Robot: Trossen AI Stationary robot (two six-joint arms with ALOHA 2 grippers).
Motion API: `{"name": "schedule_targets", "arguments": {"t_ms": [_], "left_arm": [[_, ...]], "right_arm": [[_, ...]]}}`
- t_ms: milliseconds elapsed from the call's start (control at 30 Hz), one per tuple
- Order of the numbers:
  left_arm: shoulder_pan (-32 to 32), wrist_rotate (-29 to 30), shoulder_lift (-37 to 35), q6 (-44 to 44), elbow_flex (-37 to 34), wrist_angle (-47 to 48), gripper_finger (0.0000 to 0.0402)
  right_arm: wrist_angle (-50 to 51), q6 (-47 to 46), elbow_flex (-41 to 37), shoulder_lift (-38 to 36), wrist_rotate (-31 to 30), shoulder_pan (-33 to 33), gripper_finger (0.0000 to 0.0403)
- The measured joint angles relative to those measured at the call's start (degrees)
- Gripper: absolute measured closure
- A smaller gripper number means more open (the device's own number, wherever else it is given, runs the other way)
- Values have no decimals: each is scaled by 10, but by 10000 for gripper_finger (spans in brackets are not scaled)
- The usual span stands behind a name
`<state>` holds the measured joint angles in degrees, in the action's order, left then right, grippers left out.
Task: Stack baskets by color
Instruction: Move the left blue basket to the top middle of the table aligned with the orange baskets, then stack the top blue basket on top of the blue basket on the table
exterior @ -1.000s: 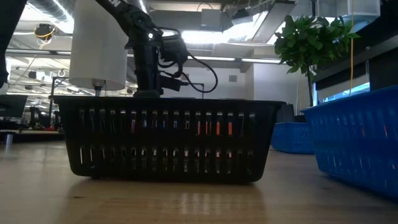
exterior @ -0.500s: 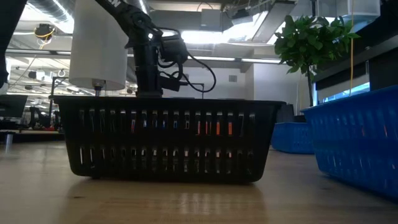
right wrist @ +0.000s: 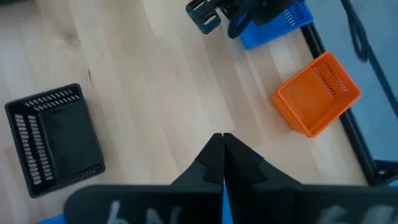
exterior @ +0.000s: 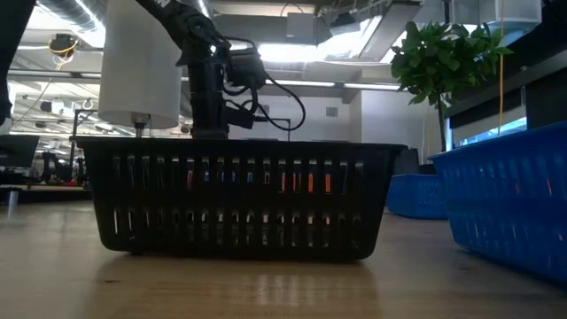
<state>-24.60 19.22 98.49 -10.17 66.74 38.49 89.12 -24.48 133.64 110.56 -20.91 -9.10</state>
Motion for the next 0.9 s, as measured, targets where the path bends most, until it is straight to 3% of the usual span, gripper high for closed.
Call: {"name": "schedule_targets", "arguments": {"t_ms": [167,300,467,600,733,900], "left_arm": [[0,5,-64,11,0,9,326],[5,-29,-134,37,0,28,327],[28,-103,-226,69,0,33,326],[54,-119,-282,72,0,31,325],[80,-114,-320,99,0,31,325],[99,-112,-346,114,0,32,325]], "right_arm": [[8,-33,0,0,30,2,403],[8,-55,0,0,74,14,403],[8,-38,0,-9,86,37,403],[9,-35,-1,-40,61,41,403],[8,-49,-48,-91,48,41,403],[10,-120,-176,-166,61,41,403]]}}
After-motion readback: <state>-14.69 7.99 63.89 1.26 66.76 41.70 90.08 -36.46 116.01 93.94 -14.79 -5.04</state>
